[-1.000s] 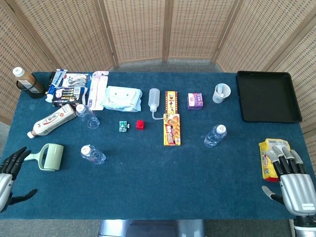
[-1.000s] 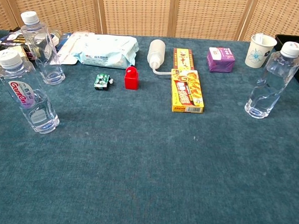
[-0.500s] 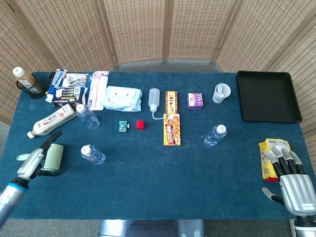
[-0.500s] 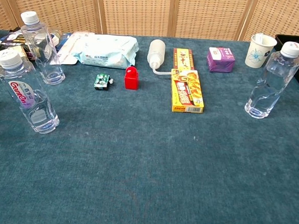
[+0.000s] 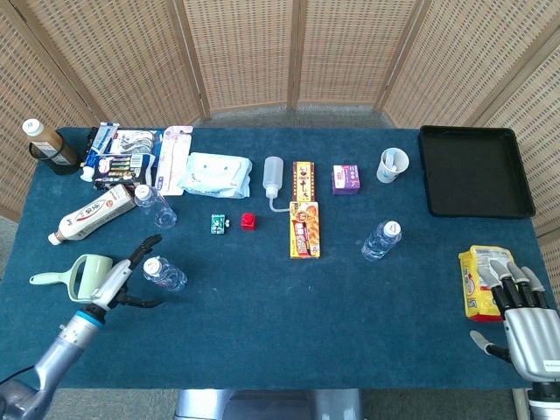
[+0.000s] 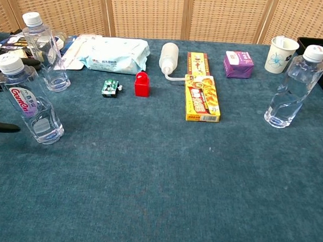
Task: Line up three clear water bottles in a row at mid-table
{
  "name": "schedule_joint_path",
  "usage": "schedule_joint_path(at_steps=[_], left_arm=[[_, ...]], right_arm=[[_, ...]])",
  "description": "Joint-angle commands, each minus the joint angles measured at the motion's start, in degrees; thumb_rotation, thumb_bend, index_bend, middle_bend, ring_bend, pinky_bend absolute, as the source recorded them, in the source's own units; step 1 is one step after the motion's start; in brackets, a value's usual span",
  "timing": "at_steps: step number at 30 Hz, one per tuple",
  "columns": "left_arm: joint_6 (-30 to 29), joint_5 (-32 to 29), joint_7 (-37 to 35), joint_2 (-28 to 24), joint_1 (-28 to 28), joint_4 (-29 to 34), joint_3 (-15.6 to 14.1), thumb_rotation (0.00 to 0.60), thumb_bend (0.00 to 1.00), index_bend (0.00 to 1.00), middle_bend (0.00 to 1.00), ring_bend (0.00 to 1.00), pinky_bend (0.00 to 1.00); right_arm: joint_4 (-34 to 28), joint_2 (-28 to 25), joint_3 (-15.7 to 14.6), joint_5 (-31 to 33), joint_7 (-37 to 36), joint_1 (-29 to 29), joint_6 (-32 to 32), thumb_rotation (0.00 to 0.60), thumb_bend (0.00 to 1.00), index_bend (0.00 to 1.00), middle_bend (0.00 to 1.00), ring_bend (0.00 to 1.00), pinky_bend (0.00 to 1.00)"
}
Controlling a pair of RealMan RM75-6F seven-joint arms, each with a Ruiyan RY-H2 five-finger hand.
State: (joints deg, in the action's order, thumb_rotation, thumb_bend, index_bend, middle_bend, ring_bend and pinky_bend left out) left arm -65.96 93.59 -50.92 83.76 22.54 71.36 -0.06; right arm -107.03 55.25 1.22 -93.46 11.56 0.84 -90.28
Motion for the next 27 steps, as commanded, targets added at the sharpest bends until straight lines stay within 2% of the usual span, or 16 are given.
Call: schedule_joint_path(at_steps=[1,4,6,8,11,12,15,22,27], left_arm=[[1.06,-1.45,0.9,1.37,0.71,0.24,0.57,0.6,0.03,0.0,0.0,0.0,0.09],[2.04,-3.2,1.68,3.09,1.27,0.26,1.24,0.6,0.09,0.0,0.01,0.03,0.2],[2.19,-5.21,2.81,5.19,1.5,0.02,2.59,0.6,0.14,0.01,0.09,0.12,0.29],[2.5,-6.17,4.11,5.91,1.7,0.02,3.01,0.6,0.22,0.1,0.24,0.23,0.37],[2.49,-7.8,6.23,7.03,1.78,0.28,3.88,0.6,0.3,0.32,0.41,0.31,0.44],[2.47,-8.1,6.63,7.23,1.82,0.45,4.03,0.6,0.31,0.36,0.44,0.33,0.46],[1.91,-8.6,7.4,7.77,1.81,0.74,4.47,0.6,0.32,0.38,0.46,0.34,0.47],[-3.98,-5.31,5.13,7.67,1.84,2.8,5.35,0.6,0.29,0.41,0.47,0.35,0.48],[-3.25,-5.04,8.42,7.24,4.35,6.35,7.1,0.6,0.27,0.41,0.48,0.36,0.48]], right_arm=[[0.15,-0.07,-0.05,0.07,-0.27,-0.08,0.22,0.6,0.0,0.12,0.07,0.03,0.04],[0.17,-0.16,-0.11,0.07,-0.46,-0.22,0.54,0.6,0.0,0.12,0.07,0.03,0.04],[0.15,-0.25,-0.09,0.21,-0.75,-0.3,0.71,0.6,0.0,0.12,0.07,0.03,0.04],[0.14,-0.34,-0.1,0.3,-0.98,-0.33,0.79,0.6,0.0,0.12,0.07,0.03,0.04],[0.11,-0.52,-0.17,0.29,-1.46,-0.37,0.91,0.6,0.0,0.12,0.07,0.03,0.04],[0.11,-0.57,-0.21,0.25,-1.59,-0.37,0.92,0.6,0.0,0.12,0.07,0.03,0.04],[0.13,-0.64,-0.24,0.23,-1.73,-0.37,0.93,0.6,0.0,0.12,0.07,0.03,0.04],[0.03,-0.76,-0.32,0.48,-1.95,-0.56,1.44,0.6,0.0,0.13,0.07,0.04,0.04],[-0.1,-0.74,-0.37,0.5,-1.64,-0.6,1.54,0.6,0.0,0.13,0.07,0.04,0.04]])
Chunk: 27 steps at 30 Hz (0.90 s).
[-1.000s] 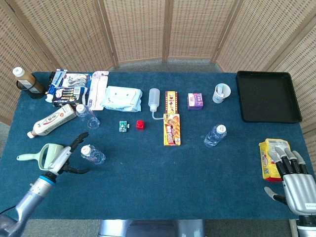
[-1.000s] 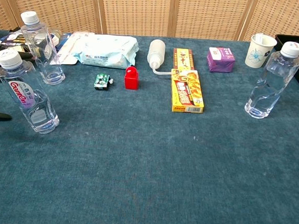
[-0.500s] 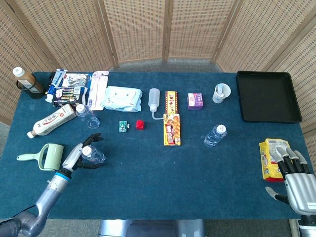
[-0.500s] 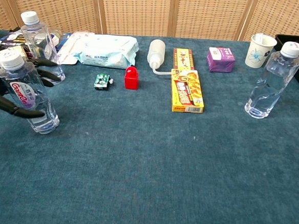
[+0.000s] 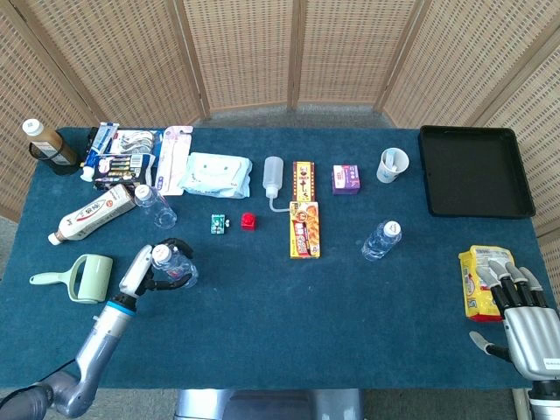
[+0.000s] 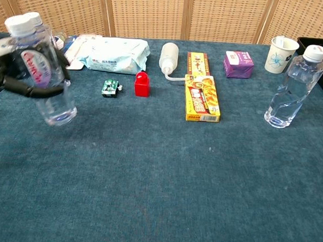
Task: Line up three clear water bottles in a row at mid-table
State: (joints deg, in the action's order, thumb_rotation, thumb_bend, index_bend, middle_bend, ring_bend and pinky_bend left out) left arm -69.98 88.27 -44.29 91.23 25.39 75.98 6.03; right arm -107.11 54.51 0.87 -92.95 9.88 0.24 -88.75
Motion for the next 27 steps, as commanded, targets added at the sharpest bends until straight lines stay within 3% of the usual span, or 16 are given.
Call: schedule_joint_path(at_steps=[1,11,27], left_arm=[[1.32,0.25,2.5,-0.15,2.17,2.14,1.32,0.6,0.27,0.41,0.48,0.36,0.48],[8.12,-3.81,11.3,4.14,8.28,1.85,4.32,0.6,0.25,0.41,0.48,0.36,0.48],[12.74,-8.4,20.2,8.16,12.29,2.19,5.13,0.6,0.22,0.41,0.48,0.36,0.46]], right_arm=[[-0.02,0.0,-0.03,-0.01,0.07,0.0,0.02,0.6,0.0,0.13,0.07,0.04,0.04],[0.05,-0.05,0.13,0.58,-0.02,-0.08,0.17,0.6,0.0,0.13,0.07,0.04,0.04],[0.21,-0.37,0.28,1.27,-0.89,-0.21,0.38,0.6,0.0,0.13,0.07,0.04,0.04]])
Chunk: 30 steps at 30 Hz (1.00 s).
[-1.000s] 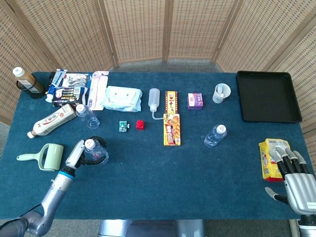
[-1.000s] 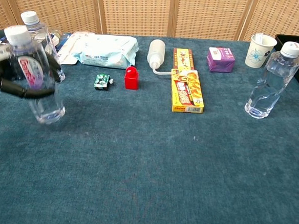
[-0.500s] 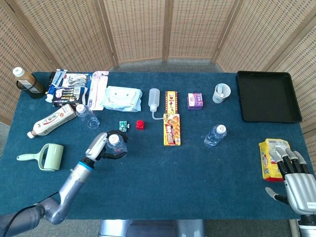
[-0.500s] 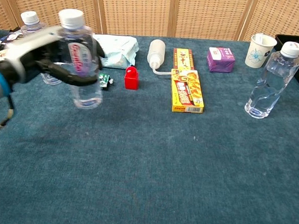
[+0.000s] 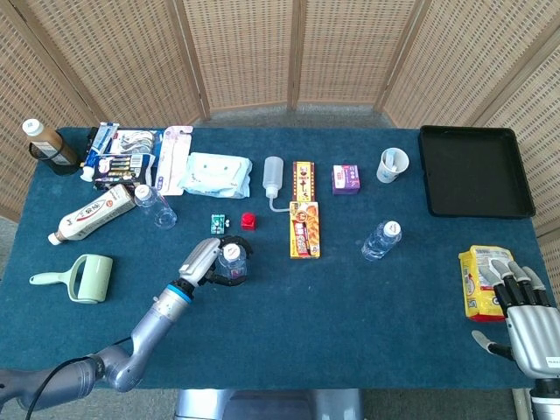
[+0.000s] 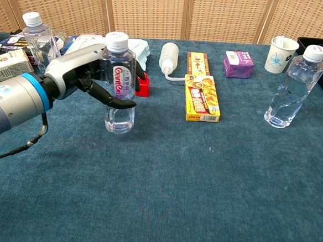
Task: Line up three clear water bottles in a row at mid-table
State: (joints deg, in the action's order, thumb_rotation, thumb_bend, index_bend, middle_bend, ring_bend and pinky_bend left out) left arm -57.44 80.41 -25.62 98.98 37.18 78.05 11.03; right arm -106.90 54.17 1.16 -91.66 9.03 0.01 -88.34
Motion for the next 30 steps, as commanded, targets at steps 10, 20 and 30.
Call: schedule_joint_path(at_steps=[10,20,30], left_arm=[[2.24,-2.05,3.79,1.68,1.65,-0.84,-0.5,0.6,0.2,0.38,0.4,0.24,0.41],[-0.57,0.74,2.71,0.65,0.93,-0.87,-1.9,0.6,0.18,0.0,0.0,0.0,0.21],[-5.75,4.62,0.89,-4.0,-2.73,0.04,-5.95,0.6,0.17,0.0,0.0,0.0,0.18]], right_arm=[[-0.02,-0.27,0.03,-0.03,-0.56,0.1,-0.33,0.6,0.0,0.13,0.07,0.04,0.04],[0.21,-0.52,0.25,0.13,-1.03,0.19,-0.74,0.6,0.02,0.13,0.07,0.04,0.04],[0.0,-0.99,-0.14,-1.06,-1.82,0.39,-1.22,0.6,0.02,0.13,0.07,0.04,0.04]])
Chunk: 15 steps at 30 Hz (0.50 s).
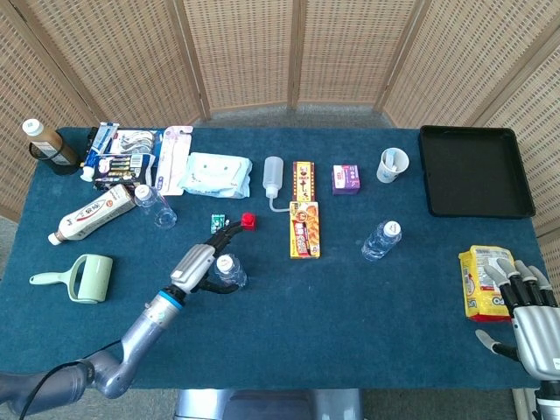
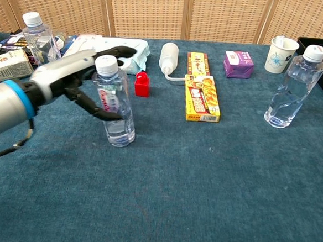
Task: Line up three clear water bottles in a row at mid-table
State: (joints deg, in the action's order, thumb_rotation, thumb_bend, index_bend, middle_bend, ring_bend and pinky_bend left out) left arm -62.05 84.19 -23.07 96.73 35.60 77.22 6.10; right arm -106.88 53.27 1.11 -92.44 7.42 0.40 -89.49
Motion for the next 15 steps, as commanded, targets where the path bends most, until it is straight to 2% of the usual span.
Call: schedule_joint_path(at_steps=[1,5,10,13,15], left_arm=[[-1.81,1.4,-2.34,-2.64,-1.55,1.16,-1.37,0.6,0.17,0.0,0.0,0.0,0.17],[-5.38,3.66,-5.33,-6.46,-3.5,2.95,-2.65,0.6,0.16,0.0,0.0,0.0,0.16],[-6.89,5.8,-6.29,-10.61,-4.49,5.18,-4.28,0.6,0.16,0.0,0.0,0.0,0.15],[-7.77,7.38,-5.64,-15.22,-5.46,7.04,-6.03,0.6,0.16,0.0,0.0,0.0,0.15],[-9.9,9.95,-6.96,-20.97,-7.03,8.83,-8.55,0.6,0.15,0.0,0.0,0.0,0.15]], right_arm=[[-0.03,-0.11,-0.14,-0.42,-0.27,0.01,-0.08,0.6,0.02,0.13,0.07,0.04,0.04],[-0.23,-0.13,-0.39,-0.72,0.21,0.05,0.06,0.6,0.01,0.13,0.07,0.04,0.04],[-0.49,-0.1,-0.48,-0.8,0.62,0.12,0.05,0.6,0.02,0.13,0.07,0.04,0.04],[-0.65,-0.15,-0.54,-0.95,0.79,0.24,-0.14,0.6,0.02,0.13,0.07,0.04,0.04],[-0.75,-0.07,-0.66,-1.17,1.0,0.21,0.01,0.6,0.02,0.13,0.07,0.04,0.04]])
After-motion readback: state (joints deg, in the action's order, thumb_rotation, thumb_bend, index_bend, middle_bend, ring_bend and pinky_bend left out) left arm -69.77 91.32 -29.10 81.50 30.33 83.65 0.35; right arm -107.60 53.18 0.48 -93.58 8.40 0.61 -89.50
